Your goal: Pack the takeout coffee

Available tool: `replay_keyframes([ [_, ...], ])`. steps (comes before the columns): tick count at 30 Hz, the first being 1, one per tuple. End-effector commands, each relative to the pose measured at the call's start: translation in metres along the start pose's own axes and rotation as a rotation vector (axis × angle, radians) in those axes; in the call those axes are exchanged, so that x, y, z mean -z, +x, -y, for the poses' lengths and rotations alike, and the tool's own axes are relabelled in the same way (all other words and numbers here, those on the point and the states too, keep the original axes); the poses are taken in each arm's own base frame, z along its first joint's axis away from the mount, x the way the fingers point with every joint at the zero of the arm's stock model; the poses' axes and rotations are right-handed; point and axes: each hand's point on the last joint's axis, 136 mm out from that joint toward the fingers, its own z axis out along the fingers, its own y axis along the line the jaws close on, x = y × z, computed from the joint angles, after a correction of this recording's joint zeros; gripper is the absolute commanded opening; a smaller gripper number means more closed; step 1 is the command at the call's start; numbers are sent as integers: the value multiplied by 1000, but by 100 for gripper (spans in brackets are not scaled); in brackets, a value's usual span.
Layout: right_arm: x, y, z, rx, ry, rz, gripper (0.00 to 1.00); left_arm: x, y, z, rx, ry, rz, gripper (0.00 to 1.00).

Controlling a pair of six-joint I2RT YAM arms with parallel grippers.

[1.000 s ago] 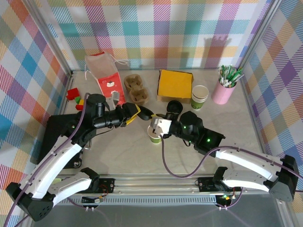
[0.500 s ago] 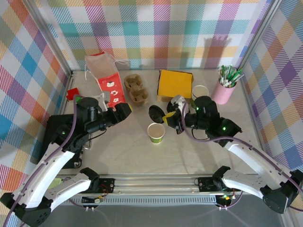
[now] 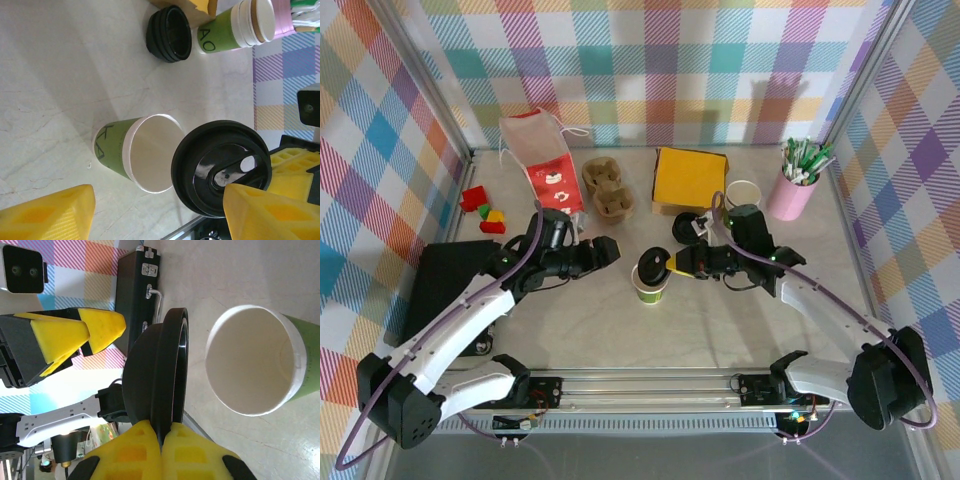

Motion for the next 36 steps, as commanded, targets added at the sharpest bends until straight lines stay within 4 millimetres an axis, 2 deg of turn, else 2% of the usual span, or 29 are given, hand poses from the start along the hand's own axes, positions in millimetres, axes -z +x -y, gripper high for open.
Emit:
replay_keyframes([
  [1, -3, -3, -4, -37, -52, -3, 0, -3, 0, 5, -28, 43, 2, 68],
  [10, -14, -5, 26, -88, 0, -3, 0, -12, 6, 3, -33, 33, -15, 67],
  [16, -20, -5, 40, -107, 28, -7, 6, -14, 7, 5, -36, 32, -21, 67],
  [22, -22, -5, 51, -112, 68, -9, 18, -15, 6, 5, -36, 26, -22, 67],
  [24, -22, -5, 56, -121, 92, -11, 25, -16, 7, 4, -34, 22, -29, 67],
  [30, -17, -7, 59, -98, 146, 9, 39, -17, 6, 4, -36, 19, -27, 67],
  [36, -14, -10, 61, -80, 184, 19, 45, -20, 7, 1, -32, 10, -31, 67],
])
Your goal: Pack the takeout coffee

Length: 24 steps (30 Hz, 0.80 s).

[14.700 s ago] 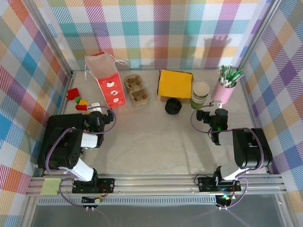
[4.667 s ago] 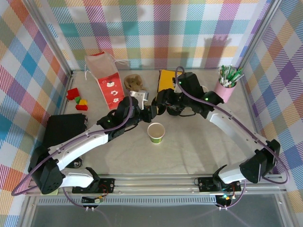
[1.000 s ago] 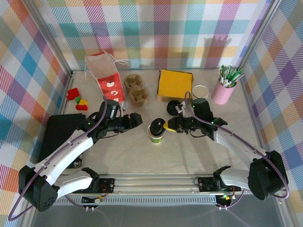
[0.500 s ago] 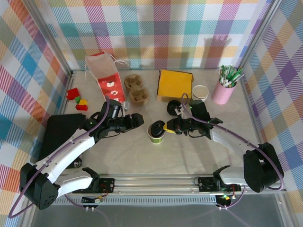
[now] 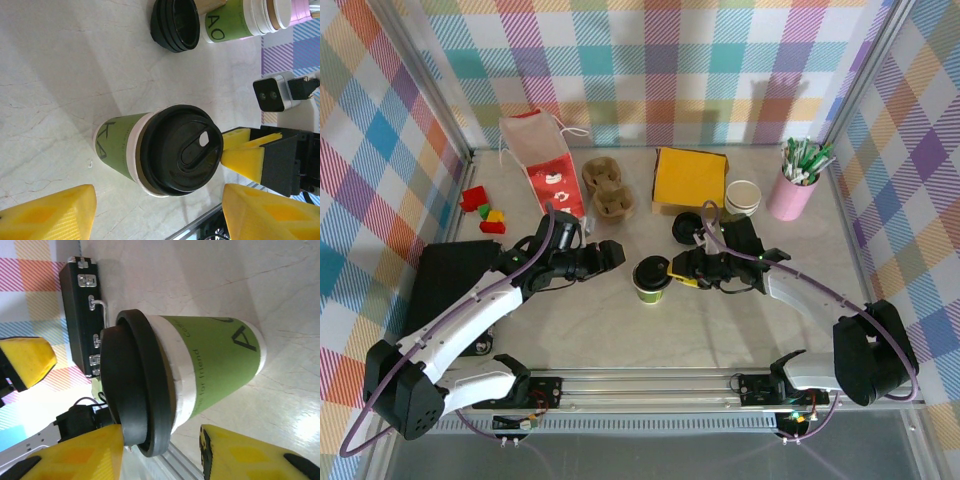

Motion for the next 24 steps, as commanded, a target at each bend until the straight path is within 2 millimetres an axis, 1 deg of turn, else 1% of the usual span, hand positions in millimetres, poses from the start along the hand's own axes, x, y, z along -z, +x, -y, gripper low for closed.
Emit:
replay_keyframes([
  [1, 6, -8, -8, 44, 16, 24, 46, -2, -2, 4, -20, 13, 9, 67],
  [7, 4, -11, -12, 60, 21, 31, 47, -3, 0, 1, -17, 9, 6, 67],
  [18, -4, -10, -18, 77, 29, 10, 47, -5, 3, -4, -16, -1, 4, 67],
  [24, -7, -10, -26, 93, 20, 5, 47, -6, 4, -6, -15, -9, 0, 67],
])
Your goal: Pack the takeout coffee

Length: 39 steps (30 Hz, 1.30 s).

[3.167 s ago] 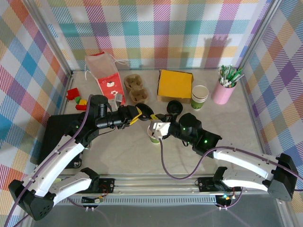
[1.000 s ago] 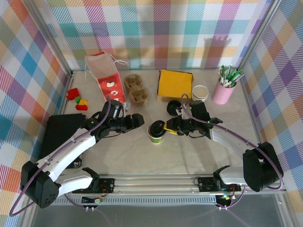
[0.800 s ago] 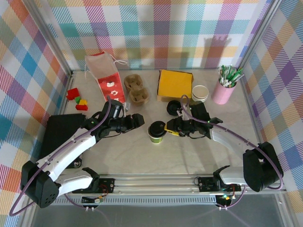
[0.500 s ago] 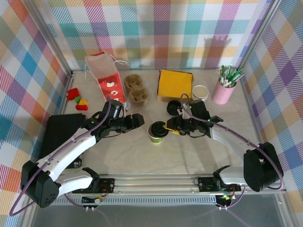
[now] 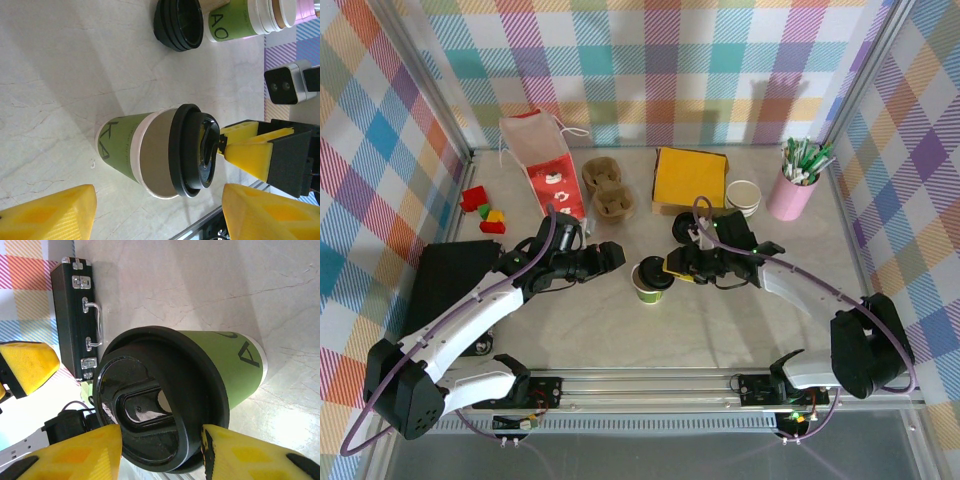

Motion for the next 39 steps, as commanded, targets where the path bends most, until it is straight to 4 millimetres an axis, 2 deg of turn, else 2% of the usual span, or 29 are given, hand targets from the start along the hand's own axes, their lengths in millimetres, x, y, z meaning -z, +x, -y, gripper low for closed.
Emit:
replay_keyframes([
  [1, 2, -5, -14, 36, -15, 7, 47, -2, 2, -2, -15, -7, 1, 67],
  [19, -7, -5, -26, 54, -28, -11, 47, -4, 3, -5, -15, -13, -3, 67],
  [24, -8, -4, -30, 67, -32, -16, 47, -6, 4, -11, -15, -38, -6, 67],
  [32, 7, -6, -24, 118, 69, 19, 48, -17, 2, -14, -69, -79, -30, 67],
  [39, 15, -7, -14, 165, 146, 50, 51, -36, 0, -8, -170, -96, -90, 67],
])
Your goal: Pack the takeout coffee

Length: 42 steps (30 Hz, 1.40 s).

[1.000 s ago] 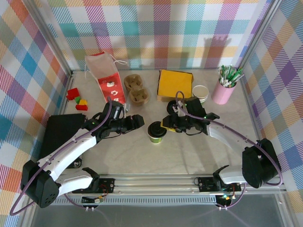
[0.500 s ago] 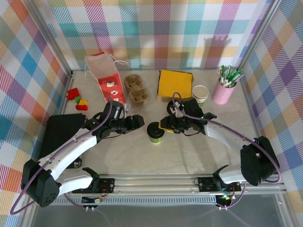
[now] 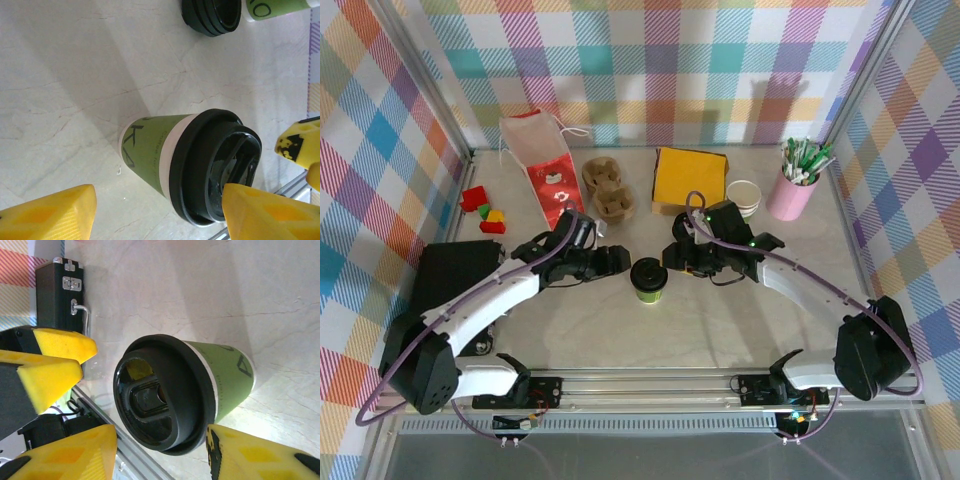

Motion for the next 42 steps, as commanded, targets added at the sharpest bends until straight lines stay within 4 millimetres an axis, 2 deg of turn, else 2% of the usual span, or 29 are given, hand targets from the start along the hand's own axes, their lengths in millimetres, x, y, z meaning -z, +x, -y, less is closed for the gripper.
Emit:
replay_keyframes([
  [1, 4, 1, 3, 48, 43, 6, 52, -3, -4, 13, -96, 5, -14, 67],
  [5, -2, 1, 6, 53, 40, -6, 52, -14, -1, 20, -134, 22, -47, 66],
  [16, -20, -2, 16, 46, 46, -28, 51, -31, 5, 20, -160, 35, -91, 62],
  [22, -29, -1, 26, 26, 73, -48, 50, -38, 9, 13, -153, 14, -102, 61],
  [32, -32, 7, 42, 11, 118, -58, 49, -44, 19, -2, -134, -16, -120, 56],
  [42, -37, 24, 66, -8, 173, -81, 49, -58, 44, -31, -88, -61, -169, 50],
])
